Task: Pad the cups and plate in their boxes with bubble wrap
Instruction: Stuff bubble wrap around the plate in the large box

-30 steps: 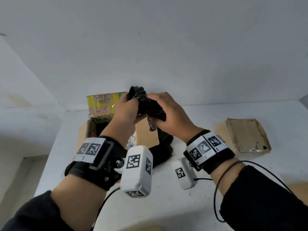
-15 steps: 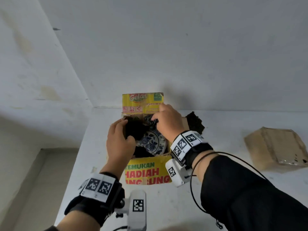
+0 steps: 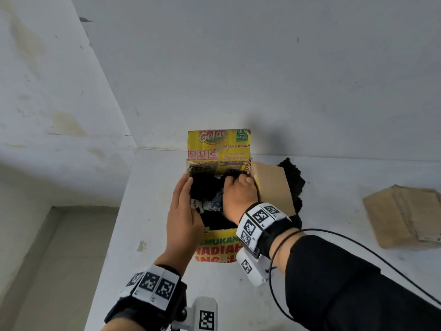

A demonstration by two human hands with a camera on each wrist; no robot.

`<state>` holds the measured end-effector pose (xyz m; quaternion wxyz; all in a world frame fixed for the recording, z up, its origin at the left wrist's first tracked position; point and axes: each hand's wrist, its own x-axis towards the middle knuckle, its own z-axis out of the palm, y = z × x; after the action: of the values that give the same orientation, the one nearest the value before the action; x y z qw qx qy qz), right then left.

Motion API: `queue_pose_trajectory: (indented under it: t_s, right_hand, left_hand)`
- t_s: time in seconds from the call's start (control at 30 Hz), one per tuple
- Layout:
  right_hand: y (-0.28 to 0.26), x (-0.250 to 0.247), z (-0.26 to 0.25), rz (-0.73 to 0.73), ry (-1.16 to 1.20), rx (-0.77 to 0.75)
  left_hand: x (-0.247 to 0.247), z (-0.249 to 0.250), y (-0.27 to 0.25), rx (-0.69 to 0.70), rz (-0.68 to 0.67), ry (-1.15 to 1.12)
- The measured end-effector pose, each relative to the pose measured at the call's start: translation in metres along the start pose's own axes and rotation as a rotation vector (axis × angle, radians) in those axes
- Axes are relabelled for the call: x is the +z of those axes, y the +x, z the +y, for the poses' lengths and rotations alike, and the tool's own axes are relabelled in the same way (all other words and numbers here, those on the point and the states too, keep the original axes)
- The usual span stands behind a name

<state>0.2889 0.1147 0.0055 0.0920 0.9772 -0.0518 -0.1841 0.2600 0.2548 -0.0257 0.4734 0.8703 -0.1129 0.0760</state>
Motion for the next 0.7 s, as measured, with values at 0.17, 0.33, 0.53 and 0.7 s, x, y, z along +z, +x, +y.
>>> queue_pose_trajectory:
  t_s: [0.17, 0.33, 0.53, 0.7]
  right_hand:
    - [0.006, -0.003, 0.003, 0.02, 0.136, -0.003]
    - [-0.001, -0.012, -0.003, 0.008, -0.001, -0.031]
    - [-0.014, -0.02, -0.009, 0.097, -0.016, -0.1]
    - [-0.005, -0.013, -0.006, -0.124, 0.106, -0.042]
  left_hand:
    - [0.0, -0.002, 0.001, 0.022, -0.003, -0.018]
    - [0.0, 0.0, 0.0, 0.009, 0.004, -0.021]
    - [-0.001, 0.0, 0.001, -0.008, -0.015, -0.013]
    - [0.0, 0.0, 0.001, -0.018, -0.027, -0.02]
